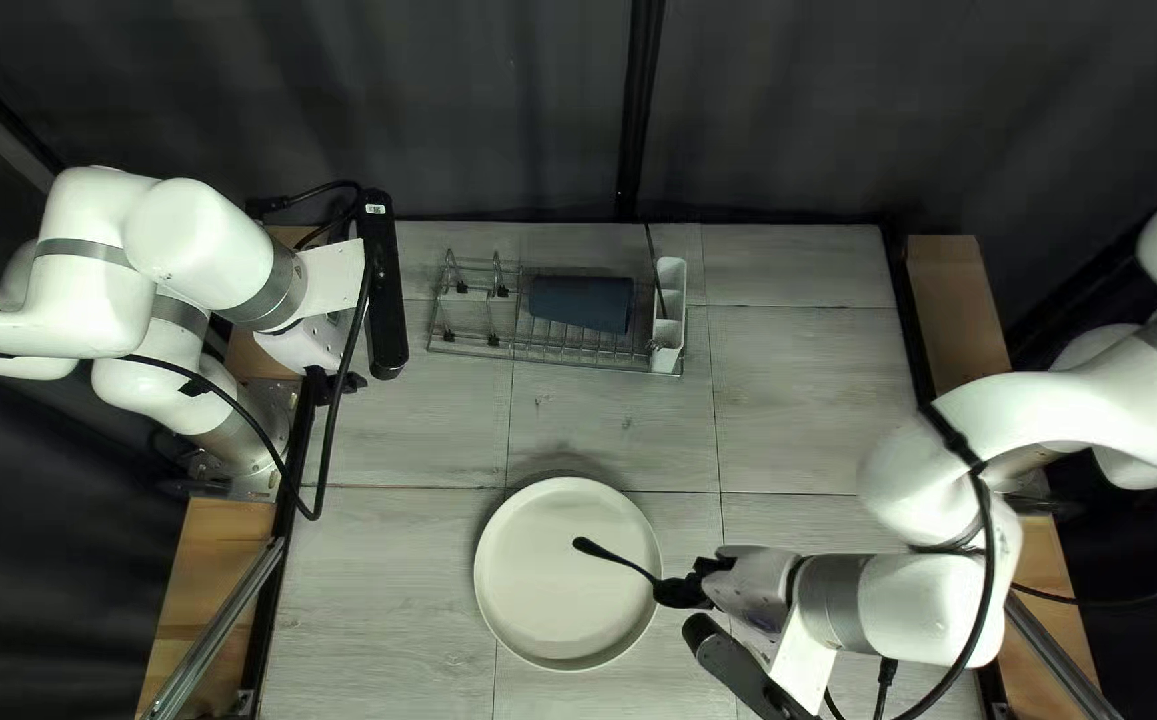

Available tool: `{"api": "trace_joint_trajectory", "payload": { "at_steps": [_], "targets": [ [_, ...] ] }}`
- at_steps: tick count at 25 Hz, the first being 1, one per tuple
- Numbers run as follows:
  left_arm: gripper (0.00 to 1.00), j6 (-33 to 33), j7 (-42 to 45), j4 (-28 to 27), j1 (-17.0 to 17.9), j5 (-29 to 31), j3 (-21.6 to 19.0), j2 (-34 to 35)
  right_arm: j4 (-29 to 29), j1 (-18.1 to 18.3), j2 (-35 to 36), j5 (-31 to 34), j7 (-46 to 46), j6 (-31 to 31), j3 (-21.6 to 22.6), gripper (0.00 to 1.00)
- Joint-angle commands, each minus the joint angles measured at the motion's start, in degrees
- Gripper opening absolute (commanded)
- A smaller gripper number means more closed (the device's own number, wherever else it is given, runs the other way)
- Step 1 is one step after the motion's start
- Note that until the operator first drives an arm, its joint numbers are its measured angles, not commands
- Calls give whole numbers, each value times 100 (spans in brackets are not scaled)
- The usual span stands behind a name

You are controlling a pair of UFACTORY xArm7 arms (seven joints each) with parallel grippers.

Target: Pick up and place plate onto table. Place down one fork to the left of the plate. Place spoon and knife to the right of the plate. Place cup above the knife and spoon

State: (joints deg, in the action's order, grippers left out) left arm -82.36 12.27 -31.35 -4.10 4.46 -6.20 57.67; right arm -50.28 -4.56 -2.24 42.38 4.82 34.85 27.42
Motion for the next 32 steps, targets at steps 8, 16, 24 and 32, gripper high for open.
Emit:
{"api": "trace_joint_trajectory", "payload": {
  "at_steps": [8,16,24,32],
  "targets": [
    [100,0,0,0,0,0,0,0,-693,-241,1253,1696,363,172,-112,0],
    [100,0,0,0,0,0,0,0,-992,-439,1973,2982,624,260,-375,0],
    [100,0,0,0,0,0,0,0,-1424,-638,2744,3491,673,476,-547,20],
    [100,0,0,0,0,0,0,0,-1393,-657,2655,3292,656,552,-475,100]
  ]
}}
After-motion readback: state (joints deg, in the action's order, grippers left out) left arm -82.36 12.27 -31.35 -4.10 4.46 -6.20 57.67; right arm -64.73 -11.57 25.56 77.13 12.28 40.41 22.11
